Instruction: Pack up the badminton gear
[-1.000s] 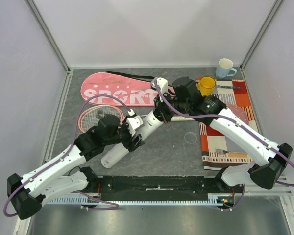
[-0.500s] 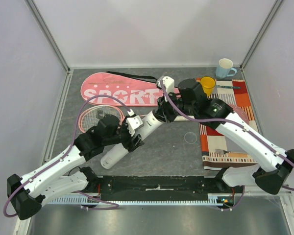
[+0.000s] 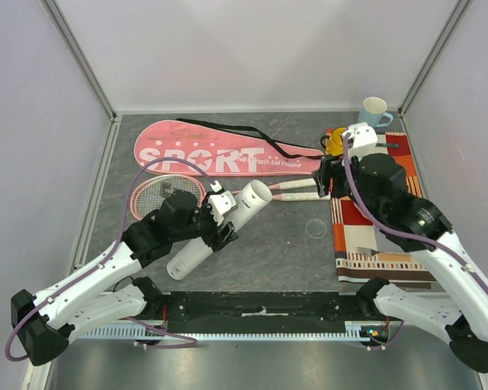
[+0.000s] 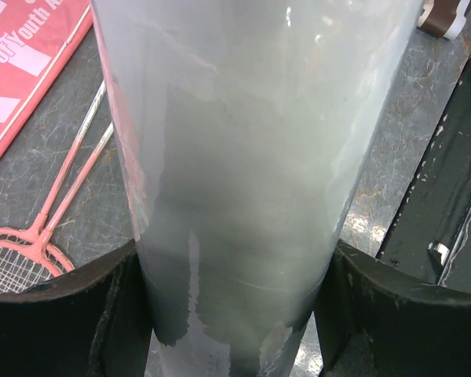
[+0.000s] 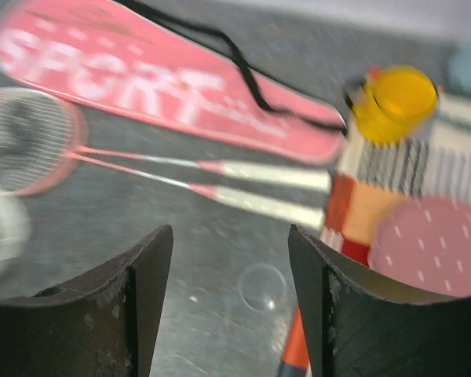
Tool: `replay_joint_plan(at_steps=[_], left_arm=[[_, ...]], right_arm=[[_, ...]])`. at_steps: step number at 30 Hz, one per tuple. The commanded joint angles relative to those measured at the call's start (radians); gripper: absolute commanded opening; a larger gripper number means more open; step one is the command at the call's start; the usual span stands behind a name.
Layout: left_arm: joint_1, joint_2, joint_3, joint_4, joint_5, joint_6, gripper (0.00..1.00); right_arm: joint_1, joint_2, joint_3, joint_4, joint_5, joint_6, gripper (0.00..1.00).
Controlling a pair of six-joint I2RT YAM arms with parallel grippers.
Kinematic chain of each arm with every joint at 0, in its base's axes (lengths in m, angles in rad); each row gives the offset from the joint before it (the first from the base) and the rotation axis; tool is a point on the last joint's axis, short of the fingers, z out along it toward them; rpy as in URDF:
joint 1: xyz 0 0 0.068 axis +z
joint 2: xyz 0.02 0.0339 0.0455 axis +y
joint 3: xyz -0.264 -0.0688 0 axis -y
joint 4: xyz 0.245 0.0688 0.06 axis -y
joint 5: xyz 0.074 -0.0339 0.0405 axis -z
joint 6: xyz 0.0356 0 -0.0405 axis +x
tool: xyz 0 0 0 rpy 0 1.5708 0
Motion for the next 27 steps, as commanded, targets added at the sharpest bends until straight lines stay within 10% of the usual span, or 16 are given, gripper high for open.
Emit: replay_joint_plan(at_steps=[1, 8, 27], left_arm=[[0.0, -0.033, 0.028, 0.063, -0.017, 0.006, 0.15], [-0.002, -0.062, 0.023, 0.069, -0.043, 0.005, 0.15], [0.0, -0.07, 0.019, 0.074, -0.062, 0.011, 0.15]], right_arm=[[-0.175, 0.069, -0.214, -0.017, -0.017, 0.089, 0.68], [-0.22, 0.222, -0.443, 0.108, -0.229, 0.132, 0.69], [-0.206, 0.517, -0.507, 0.26, -0.272, 0.106, 0.31]])
